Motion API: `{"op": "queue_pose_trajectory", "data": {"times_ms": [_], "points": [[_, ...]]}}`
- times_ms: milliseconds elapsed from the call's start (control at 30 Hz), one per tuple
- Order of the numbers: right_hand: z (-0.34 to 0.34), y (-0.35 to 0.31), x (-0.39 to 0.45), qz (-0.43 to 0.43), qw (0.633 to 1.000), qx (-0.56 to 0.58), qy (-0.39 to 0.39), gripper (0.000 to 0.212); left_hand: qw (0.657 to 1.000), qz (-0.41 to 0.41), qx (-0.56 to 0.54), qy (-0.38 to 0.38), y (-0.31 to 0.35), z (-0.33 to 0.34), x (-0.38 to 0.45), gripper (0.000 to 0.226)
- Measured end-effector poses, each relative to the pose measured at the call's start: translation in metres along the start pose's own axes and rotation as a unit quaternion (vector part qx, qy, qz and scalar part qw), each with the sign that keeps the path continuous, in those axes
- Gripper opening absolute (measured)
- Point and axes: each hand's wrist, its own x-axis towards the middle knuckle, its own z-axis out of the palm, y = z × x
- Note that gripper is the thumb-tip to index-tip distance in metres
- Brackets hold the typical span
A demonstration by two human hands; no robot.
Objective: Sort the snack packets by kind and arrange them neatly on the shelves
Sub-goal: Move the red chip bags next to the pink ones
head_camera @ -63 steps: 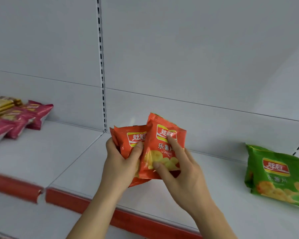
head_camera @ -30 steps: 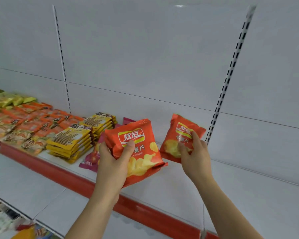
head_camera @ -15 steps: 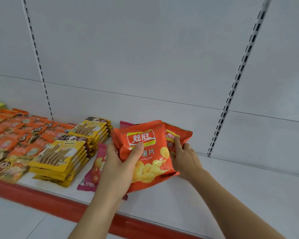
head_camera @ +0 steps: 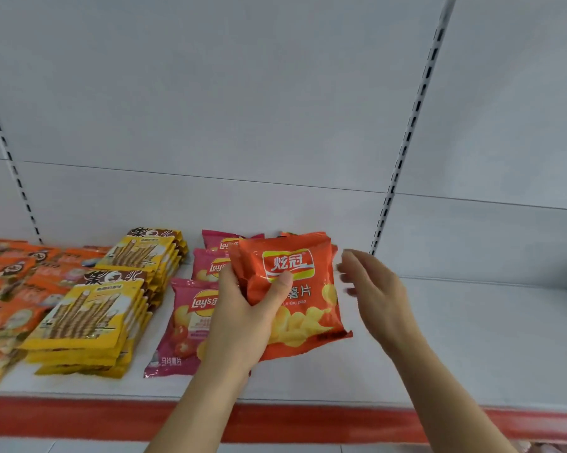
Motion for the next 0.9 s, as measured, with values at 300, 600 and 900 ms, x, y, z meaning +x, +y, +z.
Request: {"op": "queue_pose_trajectory", "data": {"times_ms": [300, 600, 900], "points": [[-0.008, -0.003, -0.042, -0.051, 0.997, 0.056, -0.002, 0.074, 0.997, 0.046, 0.062, 0.016, -0.009, 0.021, -0.006, 0.061], [0.008, 0.026, 0.013, -0.016, 0.995, -0.092, 0.021, 0.047, 0.99, 0.037, 0.088, 0.106, -0.006, -0.011, 0.004, 0.033], [0.047, 0.041, 0.015, -0.016, 0.913, -0.372, -0.166, 0.064, 0.988, 0.018, 0.124, 0.086, -0.014, -0.013, 0.001, 0.051]]}}
